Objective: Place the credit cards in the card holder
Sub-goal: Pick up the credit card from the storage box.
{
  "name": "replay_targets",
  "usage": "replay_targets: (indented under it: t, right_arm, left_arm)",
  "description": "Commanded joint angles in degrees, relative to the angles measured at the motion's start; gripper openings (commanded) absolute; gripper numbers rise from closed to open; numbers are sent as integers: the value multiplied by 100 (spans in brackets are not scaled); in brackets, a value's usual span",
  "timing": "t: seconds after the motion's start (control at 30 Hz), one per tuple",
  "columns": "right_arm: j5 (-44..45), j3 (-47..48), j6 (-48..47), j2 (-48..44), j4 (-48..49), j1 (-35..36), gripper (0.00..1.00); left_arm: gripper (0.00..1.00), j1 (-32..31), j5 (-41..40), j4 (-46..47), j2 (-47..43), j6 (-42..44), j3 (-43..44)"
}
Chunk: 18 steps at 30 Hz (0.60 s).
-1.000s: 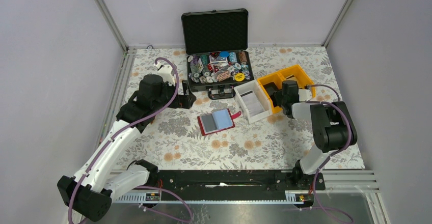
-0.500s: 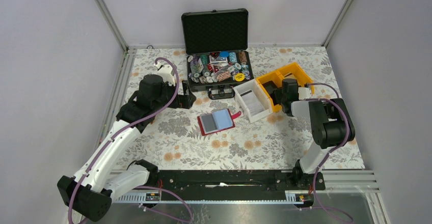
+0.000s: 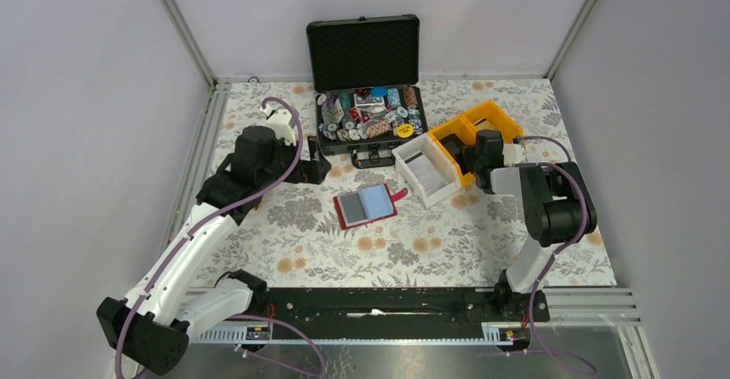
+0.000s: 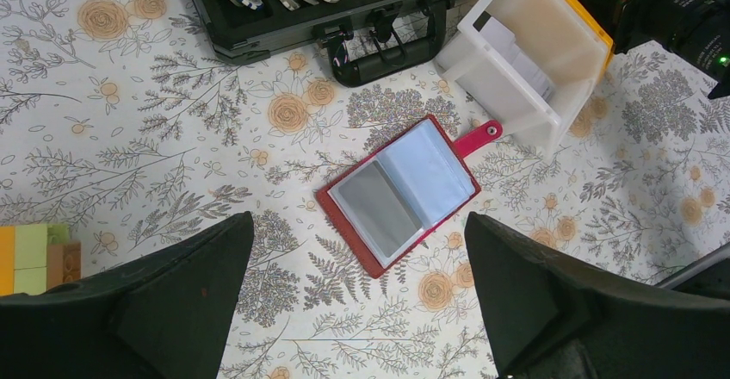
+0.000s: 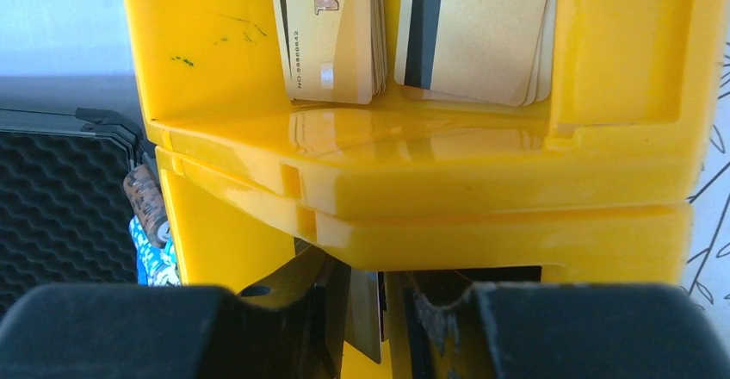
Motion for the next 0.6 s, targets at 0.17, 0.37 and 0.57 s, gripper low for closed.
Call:
replay_targets:
  t: [0.17, 0.37, 0.57]
  right_arm:
    - [235, 346, -586, -131, -1017, 115, 28]
    - [236, 670, -751, -213, -1264, 123, 28]
    - [311, 958, -931, -241, -1537, 126, 29]
  left_arm:
    - [99, -18, -123, 151, -154, 100, 66]
    - [99, -19, -137, 157, -165, 100, 46]
    - [99, -19, -131, 163, -158, 100, 48]
